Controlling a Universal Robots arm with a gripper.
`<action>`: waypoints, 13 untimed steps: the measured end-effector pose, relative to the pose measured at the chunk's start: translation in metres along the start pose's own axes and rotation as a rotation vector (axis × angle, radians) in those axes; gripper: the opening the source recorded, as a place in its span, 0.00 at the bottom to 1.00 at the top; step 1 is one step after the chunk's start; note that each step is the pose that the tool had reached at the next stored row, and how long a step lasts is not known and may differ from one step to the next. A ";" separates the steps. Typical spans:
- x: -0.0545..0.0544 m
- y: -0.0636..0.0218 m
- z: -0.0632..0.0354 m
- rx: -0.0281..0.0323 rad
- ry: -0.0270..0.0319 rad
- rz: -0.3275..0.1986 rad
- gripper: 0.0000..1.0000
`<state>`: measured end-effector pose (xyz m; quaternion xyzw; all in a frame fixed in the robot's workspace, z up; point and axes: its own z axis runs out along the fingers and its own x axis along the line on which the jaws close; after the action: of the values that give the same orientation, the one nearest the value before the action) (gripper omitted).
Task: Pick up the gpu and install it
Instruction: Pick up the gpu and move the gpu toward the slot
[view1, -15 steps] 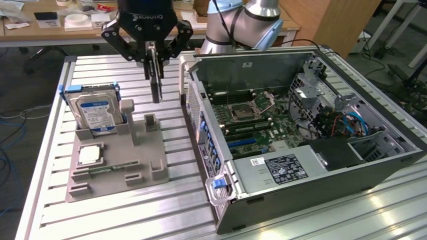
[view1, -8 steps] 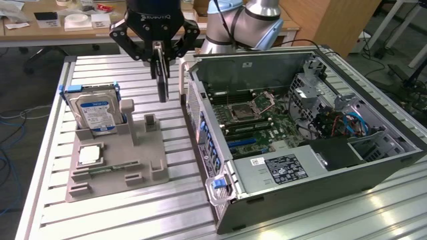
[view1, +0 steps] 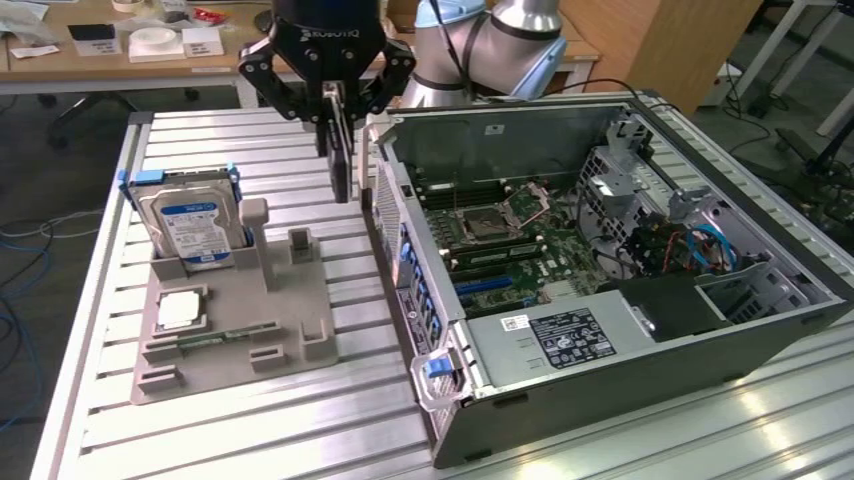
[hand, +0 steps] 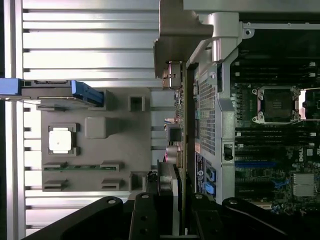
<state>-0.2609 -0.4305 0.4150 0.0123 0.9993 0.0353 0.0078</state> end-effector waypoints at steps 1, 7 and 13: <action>-0.002 0.0000 0.0001 -0.0001 0.0000 0.000 0.28; -0.011 0.0003 0.0002 -0.0001 0.0000 0.000 0.28; -0.020 0.0005 0.0004 -0.0001 -0.0001 0.000 0.28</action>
<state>-0.2409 -0.4305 0.4149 0.0123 0.9993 0.0354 0.0078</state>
